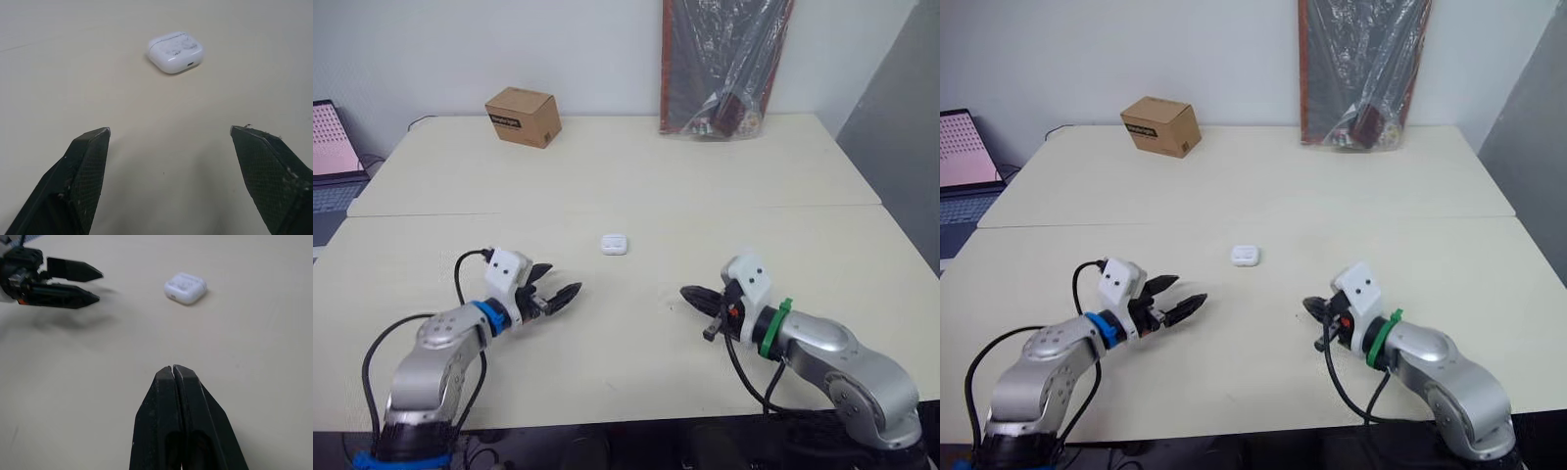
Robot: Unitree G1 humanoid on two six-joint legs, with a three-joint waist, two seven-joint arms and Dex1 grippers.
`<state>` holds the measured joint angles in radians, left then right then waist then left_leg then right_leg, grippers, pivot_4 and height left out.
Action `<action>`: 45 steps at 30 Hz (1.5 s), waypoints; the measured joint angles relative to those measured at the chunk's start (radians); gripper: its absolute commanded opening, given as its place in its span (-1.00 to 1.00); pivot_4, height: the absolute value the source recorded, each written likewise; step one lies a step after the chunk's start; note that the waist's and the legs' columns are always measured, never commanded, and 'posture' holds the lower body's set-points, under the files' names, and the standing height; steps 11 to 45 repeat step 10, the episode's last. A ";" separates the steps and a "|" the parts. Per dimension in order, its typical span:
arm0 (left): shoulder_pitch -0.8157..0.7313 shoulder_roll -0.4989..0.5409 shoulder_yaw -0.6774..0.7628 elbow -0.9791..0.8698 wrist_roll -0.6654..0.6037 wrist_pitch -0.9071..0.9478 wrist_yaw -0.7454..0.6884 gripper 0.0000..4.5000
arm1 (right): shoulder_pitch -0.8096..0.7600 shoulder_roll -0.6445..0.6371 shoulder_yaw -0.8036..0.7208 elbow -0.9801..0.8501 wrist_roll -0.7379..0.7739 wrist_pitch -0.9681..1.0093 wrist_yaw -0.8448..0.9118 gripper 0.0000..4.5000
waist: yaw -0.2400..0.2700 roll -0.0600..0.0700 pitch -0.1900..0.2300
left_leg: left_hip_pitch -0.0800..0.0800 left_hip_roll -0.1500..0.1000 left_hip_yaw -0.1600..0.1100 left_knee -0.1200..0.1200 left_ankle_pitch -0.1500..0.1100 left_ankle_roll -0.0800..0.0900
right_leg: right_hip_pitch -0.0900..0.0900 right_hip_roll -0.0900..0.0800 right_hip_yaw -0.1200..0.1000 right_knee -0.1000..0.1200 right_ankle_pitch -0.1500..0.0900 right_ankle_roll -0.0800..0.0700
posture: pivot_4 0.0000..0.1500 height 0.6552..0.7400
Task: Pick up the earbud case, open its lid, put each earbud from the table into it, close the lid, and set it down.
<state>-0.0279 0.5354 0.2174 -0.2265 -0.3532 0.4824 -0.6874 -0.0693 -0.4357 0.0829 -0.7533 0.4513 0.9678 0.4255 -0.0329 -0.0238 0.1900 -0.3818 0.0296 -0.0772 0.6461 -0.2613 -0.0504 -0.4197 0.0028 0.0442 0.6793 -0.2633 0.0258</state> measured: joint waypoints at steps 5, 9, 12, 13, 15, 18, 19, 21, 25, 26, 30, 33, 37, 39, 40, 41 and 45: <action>0.090 -0.014 0.042 -0.009 0.000 -0.055 0.028 0.84 | 0.049 0.007 0.022 -0.001 -0.017 -0.036 -0.030 -1.00 | 0.000 0.000 0.000 | 0.001 0.000 0.000 0.001 0.001 -0.001 | 0.000 0.001 0.000 0.001 0.000 0.000 | 1.00 1.00; 0.137 -0.015 0.050 -0.013 -0.002 -0.079 0.030 0.84 | 0.050 0.001 0.038 0.019 -0.046 -0.068 -0.035 -1.00 | 0.000 -0.001 -0.001 | 0.000 0.000 0.000 0.001 0.001 -0.001 | 0.001 0.001 0.000 0.000 0.000 0.000 | 1.00 1.00; 0.144 -0.015 0.050 -0.013 -0.003 -0.082 0.029 0.84 | 0.049 0.000 0.041 0.022 -0.049 -0.070 -0.035 -1.00 | 0.000 -0.001 -0.001 | 0.000 0.000 0.000 0.001 0.001 -0.001 | 0.000 0.001 0.000 0.000 0.000 0.000 | 1.00 1.00; 0.144 -0.015 0.050 -0.013 -0.003 -0.082 0.029 0.84 | 0.049 0.000 0.041 0.022 -0.049 -0.070 -0.035 -1.00 | 0.000 -0.001 -0.001 | 0.000 0.000 0.000 0.001 0.001 -0.001 | 0.000 0.001 0.000 0.000 0.000 0.000 | 1.00 1.00; 0.144 -0.015 0.050 -0.013 -0.003 -0.082 0.029 0.84 | 0.049 0.000 0.041 0.022 -0.049 -0.070 -0.035 -1.00 | 0.000 -0.001 -0.001 | 0.000 0.000 0.000 0.001 0.001 -0.001 | 0.000 0.001 0.000 0.000 0.000 0.000 | 1.00 1.00; 0.144 -0.015 0.050 -0.013 -0.003 -0.082 0.029 0.84 | 0.049 0.000 0.041 0.022 -0.049 -0.070 -0.035 -1.00 | 0.000 -0.001 -0.001 | 0.000 0.000 0.000 0.001 0.001 -0.001 | 0.000 0.001 0.000 0.000 0.000 0.000 | 1.00 1.00; 0.144 -0.015 0.050 -0.013 -0.003 -0.082 0.029 0.84 | 0.049 0.000 0.041 0.022 -0.049 -0.070 -0.035 -1.00 | 0.000 -0.001 -0.001 | 0.000 0.000 0.000 0.001 0.001 -0.001 | 0.000 0.001 0.000 0.000 0.000 0.000 | 1.00 1.00; 0.144 -0.015 0.050 -0.013 -0.003 -0.082 0.029 0.84 | 0.049 0.000 0.041 0.022 -0.049 -0.070 -0.035 -1.00 | 0.000 -0.001 -0.001 | 0.000 0.000 0.000 0.001 0.001 -0.001 | 0.000 0.001 0.000 0.000 0.000 0.000 | 1.00 1.00; 0.144 -0.015 0.050 -0.013 -0.003 -0.082 0.029 0.84 | 0.049 0.000 0.041 0.022 -0.049 -0.070 -0.035 -1.00 | 0.000 -0.001 -0.001 | 0.000 0.000 0.000 0.001 0.001 -0.001 | 0.000 0.001 0.000 0.000 0.000 0.000 | 1.00 1.00; 0.144 -0.015 0.050 -0.013 -0.003 -0.082 0.029 0.84 | 0.049 0.000 0.041 0.022 -0.049 -0.070 -0.035 -1.00 | 0.000 -0.001 -0.001 | 0.000 0.000 0.000 0.001 0.001 -0.001 | 0.000 0.001 0.000 0.000 0.000 0.000 | 1.00 1.00; 0.144 -0.015 0.050 -0.013 -0.003 -0.082 0.029 0.84 | 0.049 0.000 0.041 0.022 -0.049 -0.070 -0.035 -1.00 | 0.000 -0.001 -0.001 | 0.000 0.000 0.000 0.001 0.001 -0.001 | 0.000 0.001 0.000 0.000 0.000 0.000 | 1.00 1.00; 0.144 -0.015 0.050 -0.013 -0.003 -0.082 0.029 0.84 | 0.049 0.000 0.041 0.022 -0.049 -0.070 -0.035 -1.00 | 0.000 -0.001 -0.001 | 0.000 0.000 0.000 0.001 0.001 -0.001 | 0.000 0.001 0.000 0.000 0.000 0.000 | 1.00 1.00; 0.144 -0.015 0.050 -0.013 -0.003 -0.082 0.029 0.84 | 0.049 0.000 0.041 0.022 -0.049 -0.070 -0.035 -1.00 | 0.000 -0.001 -0.001 | 0.000 0.000 0.000 0.001 0.001 -0.001 | 0.000 0.001 0.000 0.000 0.000 0.000 | 1.00 1.00; 0.144 -0.015 0.050 -0.013 -0.003 -0.082 0.029 0.84 | 0.049 0.000 0.041 0.022 -0.049 -0.070 -0.035 -1.00 | 0.000 -0.001 -0.001 | 0.000 0.000 0.000 0.001 0.001 -0.001 | 0.000 0.001 0.000 0.000 0.000 0.000 | 1.00 1.00; 0.144 -0.015 0.050 -0.013 -0.003 -0.082 0.029 0.84 | 0.049 0.000 0.041 0.022 -0.049 -0.070 -0.035 -1.00 | 0.000 -0.001 -0.001 | 0.000 0.000 0.000 0.001 0.001 -0.001 | 0.000 0.001 0.000 0.000 0.000 0.000 | 1.00 1.00; 0.144 -0.015 0.050 -0.013 -0.003 -0.082 0.029 0.84 | 0.049 0.000 0.041 0.022 -0.049 -0.070 -0.035 -1.00 | 0.000 -0.001 -0.001 | 0.000 0.000 0.000 0.001 0.001 -0.001 | 0.000 0.001 0.000 0.000 0.000 0.000 | 1.00 1.00; 0.144 -0.015 0.050 -0.013 -0.003 -0.082 0.029 0.84 | 0.049 0.000 0.041 0.022 -0.049 -0.070 -0.035 -1.00 | 0.000 -0.001 -0.001 | 0.000 0.000 0.000 0.001 0.001 -0.001 | 0.000 0.001 0.000 0.000 0.000 0.000 | 1.00 1.00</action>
